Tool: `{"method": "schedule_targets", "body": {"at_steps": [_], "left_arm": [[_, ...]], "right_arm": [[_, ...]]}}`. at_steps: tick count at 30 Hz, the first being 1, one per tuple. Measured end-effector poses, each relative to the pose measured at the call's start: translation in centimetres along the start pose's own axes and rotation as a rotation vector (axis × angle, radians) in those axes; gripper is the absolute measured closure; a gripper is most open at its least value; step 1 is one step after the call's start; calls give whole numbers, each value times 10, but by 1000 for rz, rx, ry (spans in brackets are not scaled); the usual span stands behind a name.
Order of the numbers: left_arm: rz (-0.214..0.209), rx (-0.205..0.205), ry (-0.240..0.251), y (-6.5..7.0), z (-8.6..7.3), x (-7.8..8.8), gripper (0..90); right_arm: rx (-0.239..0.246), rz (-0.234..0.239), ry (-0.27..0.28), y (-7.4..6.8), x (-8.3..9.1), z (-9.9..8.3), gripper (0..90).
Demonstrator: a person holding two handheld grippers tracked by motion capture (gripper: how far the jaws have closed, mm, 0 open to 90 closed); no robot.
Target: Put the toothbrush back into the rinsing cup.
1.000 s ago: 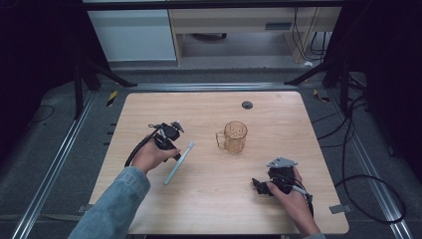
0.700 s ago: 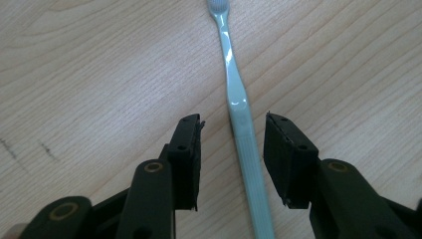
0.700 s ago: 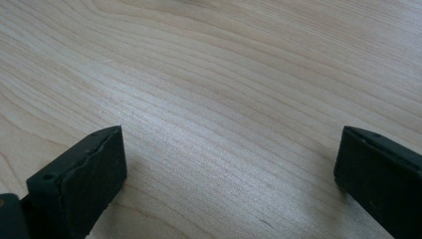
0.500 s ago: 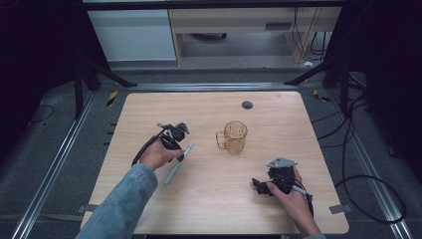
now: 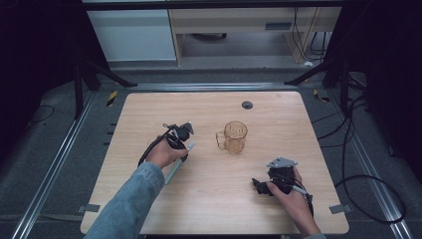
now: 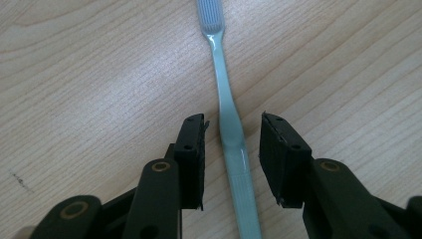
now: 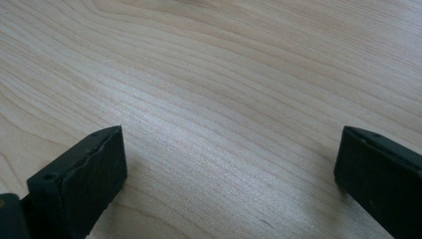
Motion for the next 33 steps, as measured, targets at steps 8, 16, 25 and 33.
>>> {"method": "schedule_targets", "body": {"at_steps": [8, 16, 25, 33], "left_arm": [[0, 0, -19, -1, 3, -5, 659], [-8, 6, -22, -2, 4, -7, 686], [-14, 3, -35, -1, 4, -10, 695], [-8, 3, -30, -1, 4, -11, 731]], "right_arm": [[32, -10, 6, 2, -1, -1, 5], [29, -10, 6, 2, -1, -1, 6], [29, -10, 6, 2, -1, -1, 6], [32, -10, 6, 2, -1, -1, 6]]}}
Point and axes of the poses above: each handheld gripper's, and its own axes: x roughly backward along the jaws, z roughly out of its top, y roughly to its right, the point moved 2 cm from there along -x, roughly forward along the jaws, and after that the axes turned 1 degree about -x, right-handed, at the moved point
